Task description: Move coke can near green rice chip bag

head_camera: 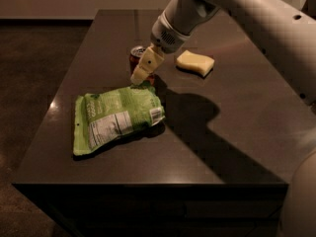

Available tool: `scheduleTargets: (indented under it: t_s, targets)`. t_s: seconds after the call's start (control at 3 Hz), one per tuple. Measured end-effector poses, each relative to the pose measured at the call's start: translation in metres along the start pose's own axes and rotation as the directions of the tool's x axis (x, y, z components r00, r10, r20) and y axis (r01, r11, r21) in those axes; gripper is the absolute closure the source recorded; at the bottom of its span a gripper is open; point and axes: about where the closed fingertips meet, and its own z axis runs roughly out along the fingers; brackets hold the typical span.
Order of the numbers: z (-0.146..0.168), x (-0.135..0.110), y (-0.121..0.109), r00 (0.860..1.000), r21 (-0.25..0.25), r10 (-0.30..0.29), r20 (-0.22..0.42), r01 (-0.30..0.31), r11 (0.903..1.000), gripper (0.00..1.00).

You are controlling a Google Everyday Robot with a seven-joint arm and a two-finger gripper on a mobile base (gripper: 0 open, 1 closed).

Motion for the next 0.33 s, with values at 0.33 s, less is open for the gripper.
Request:
scheduleTargets:
  t_s: [0.33]
  targets:
    - [0.0001, 0.0, 0.0, 1.0, 0.0, 0.0, 0.0, 0.0, 1.0, 0.0]
